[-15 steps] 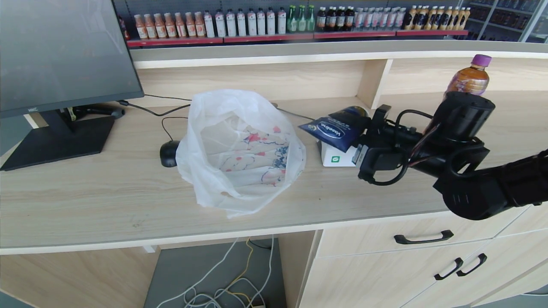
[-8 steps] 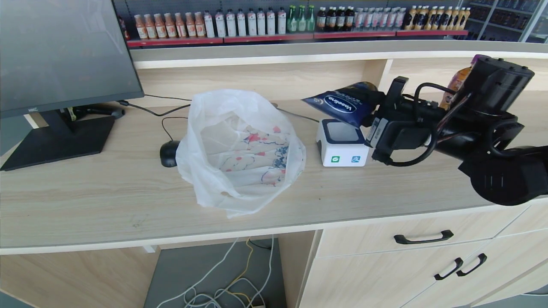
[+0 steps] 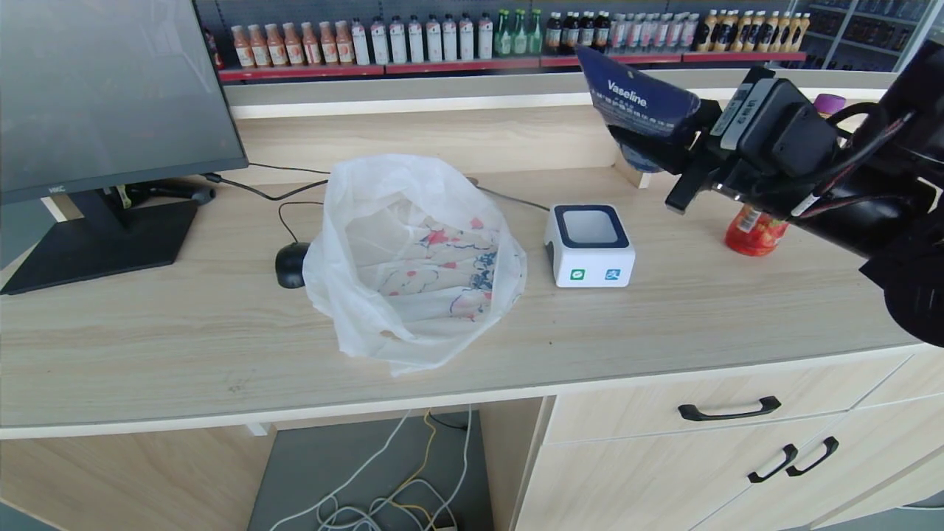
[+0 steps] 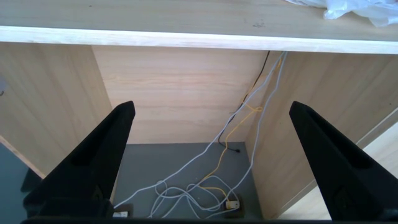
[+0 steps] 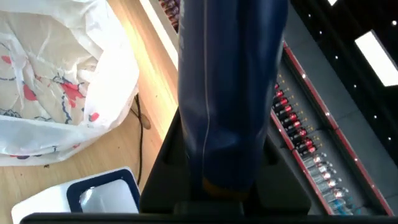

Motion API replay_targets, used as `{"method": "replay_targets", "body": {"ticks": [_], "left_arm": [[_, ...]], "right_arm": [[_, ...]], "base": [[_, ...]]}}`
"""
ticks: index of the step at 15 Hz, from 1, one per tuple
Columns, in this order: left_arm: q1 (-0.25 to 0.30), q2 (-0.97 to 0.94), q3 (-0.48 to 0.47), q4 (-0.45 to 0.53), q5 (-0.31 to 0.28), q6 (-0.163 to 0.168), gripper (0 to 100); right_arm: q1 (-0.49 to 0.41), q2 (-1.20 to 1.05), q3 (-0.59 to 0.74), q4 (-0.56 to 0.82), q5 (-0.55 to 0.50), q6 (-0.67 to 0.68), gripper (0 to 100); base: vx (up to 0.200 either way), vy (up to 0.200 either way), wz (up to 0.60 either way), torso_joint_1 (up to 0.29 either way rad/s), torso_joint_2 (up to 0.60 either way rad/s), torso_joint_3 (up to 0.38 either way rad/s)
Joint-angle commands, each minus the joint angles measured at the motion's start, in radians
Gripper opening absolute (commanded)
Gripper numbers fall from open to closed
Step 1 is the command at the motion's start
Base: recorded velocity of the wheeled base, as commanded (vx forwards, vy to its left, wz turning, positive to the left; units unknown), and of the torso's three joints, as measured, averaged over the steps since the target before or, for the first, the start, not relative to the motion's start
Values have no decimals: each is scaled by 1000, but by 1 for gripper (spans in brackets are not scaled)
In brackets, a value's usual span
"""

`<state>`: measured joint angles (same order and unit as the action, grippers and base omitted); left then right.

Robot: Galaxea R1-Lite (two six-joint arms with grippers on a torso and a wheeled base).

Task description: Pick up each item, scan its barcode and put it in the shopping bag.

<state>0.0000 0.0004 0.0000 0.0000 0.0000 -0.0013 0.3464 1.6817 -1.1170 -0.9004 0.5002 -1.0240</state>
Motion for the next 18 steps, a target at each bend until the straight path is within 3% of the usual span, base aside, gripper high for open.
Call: {"method": "replay_targets", "body": {"ticks": [1, 6, 10, 14, 18], "left_arm": [[0, 0, 0, 0, 0, 0, 100], [0, 0, 0, 0, 0, 0, 100], [0, 0, 0, 0, 0, 0, 100], [0, 0, 0, 0, 0, 0, 100], [0, 0, 0, 0, 0, 0, 100]], "right_arm": [[2, -69, 13, 0, -29, 76, 0], [-29, -123, 85, -29, -37, 340, 0], [-49, -172, 240, -229, -124, 624, 0], [-49, -165, 434, -413, -368, 895, 0], [-63, -151, 479, -448, -402, 915, 0]], "base": [[0, 0, 0, 0, 0, 0], [0, 0, 0, 0, 0, 0], [0, 0, 0, 0, 0, 0], [0, 0, 0, 0, 0, 0], [0, 0, 0, 0, 0, 0]]}}
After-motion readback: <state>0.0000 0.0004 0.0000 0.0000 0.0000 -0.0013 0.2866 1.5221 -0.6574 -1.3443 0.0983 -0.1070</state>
